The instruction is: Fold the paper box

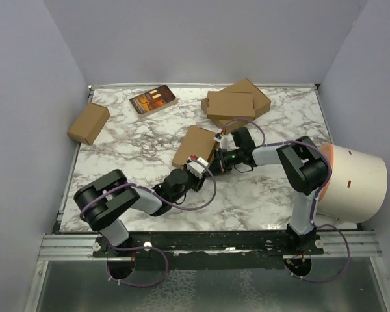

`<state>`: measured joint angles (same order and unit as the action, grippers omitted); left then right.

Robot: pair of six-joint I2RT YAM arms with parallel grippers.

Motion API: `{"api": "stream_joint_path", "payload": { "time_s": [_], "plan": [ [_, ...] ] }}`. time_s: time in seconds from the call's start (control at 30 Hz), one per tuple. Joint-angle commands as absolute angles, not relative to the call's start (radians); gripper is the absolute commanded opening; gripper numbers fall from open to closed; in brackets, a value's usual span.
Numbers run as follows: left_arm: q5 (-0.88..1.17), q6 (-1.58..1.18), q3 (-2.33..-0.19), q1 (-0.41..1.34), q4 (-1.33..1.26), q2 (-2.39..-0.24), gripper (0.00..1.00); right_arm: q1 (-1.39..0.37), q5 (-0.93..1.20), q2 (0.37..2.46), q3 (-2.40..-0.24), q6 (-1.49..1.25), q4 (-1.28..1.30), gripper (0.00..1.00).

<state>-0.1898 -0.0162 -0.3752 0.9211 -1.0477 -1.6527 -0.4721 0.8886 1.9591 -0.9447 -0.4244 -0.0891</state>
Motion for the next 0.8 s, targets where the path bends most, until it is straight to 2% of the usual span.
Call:
{"api": "stream_joint_path", "payload": {
  "time_s": [0.0, 0.2, 0.3, 0.37, 0.4, 0.57, 0.77],
  "plan": [
    [-0.12, -0.124, -0.406, 0.876, -0.846, -1.559, 0.46, -0.477, 0.865, 1.977, -0.972, -0.404, -0.077, 0.02],
    [-0.147, -0.212, -0.459, 0.804, -0.636, -1.433, 0.64, -0.477, 0.859, 1.987, -0.98, -0.394, -0.063, 0.02],
    [-0.134, -0.275, -0.516, 0.713, -0.486, -1.373, 0.71, -0.477, 0.854, 1.992, -0.983, -0.39, -0.056, 0.02],
    [-0.118, -0.326, -0.549, 0.64, -0.404, -1.357, 0.82, -0.477, 0.851, 1.994, -0.985, -0.389, -0.053, 0.02],
    [-0.1, -0.35, -0.57, 0.602, -0.365, -1.361, 0.84, -0.477, 0.851, 1.995, -0.985, -0.389, -0.051, 0.02],
    [0.026, -0.389, -0.672, 0.449, -0.24, -1.473, 0.85, -0.477, 0.845, 1.996, -0.988, -0.386, -0.044, 0.02],
    [0.145, -0.404, -0.722, 0.417, -0.262, -1.6, 0.83, -0.479, 0.826, 1.995, -1.003, -0.367, -0.015, 0.02]
  ]
}}
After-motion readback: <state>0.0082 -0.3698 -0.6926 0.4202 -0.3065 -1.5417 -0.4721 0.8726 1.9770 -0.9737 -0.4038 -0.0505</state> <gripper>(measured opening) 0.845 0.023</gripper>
